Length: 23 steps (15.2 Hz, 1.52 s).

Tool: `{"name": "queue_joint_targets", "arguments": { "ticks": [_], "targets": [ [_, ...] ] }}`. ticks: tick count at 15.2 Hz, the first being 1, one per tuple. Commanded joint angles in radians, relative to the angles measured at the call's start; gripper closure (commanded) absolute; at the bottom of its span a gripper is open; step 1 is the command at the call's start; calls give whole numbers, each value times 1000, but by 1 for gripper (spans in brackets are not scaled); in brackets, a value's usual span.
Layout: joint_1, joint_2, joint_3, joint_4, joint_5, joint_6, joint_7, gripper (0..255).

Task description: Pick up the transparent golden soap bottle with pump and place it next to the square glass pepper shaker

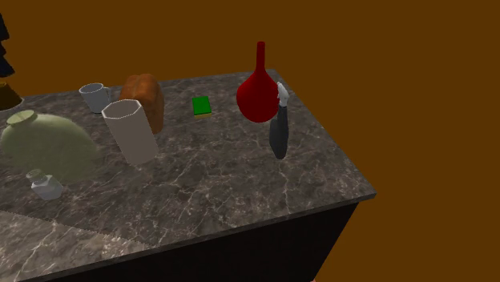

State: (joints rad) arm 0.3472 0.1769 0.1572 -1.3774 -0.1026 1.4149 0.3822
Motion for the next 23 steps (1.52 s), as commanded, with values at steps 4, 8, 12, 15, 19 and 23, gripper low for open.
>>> {"name": "queue_joint_targets", "arguments": {
  "ticks": [4, 8, 12, 15, 19, 23],
  "targets": [
    [74, 89, 43, 125, -9, -46, 111, 255],
    [131, 157, 67, 209, -20, -68, 184, 255],
    [123, 133, 66, 119, -14, -1, 186, 255],
    [119, 120, 66, 59, -11, 46, 187, 255],
    [114, 108, 65, -12, -8, 105, 189, 255],
    [111, 102, 64, -76, -7, 162, 191, 255]
  ]
}}
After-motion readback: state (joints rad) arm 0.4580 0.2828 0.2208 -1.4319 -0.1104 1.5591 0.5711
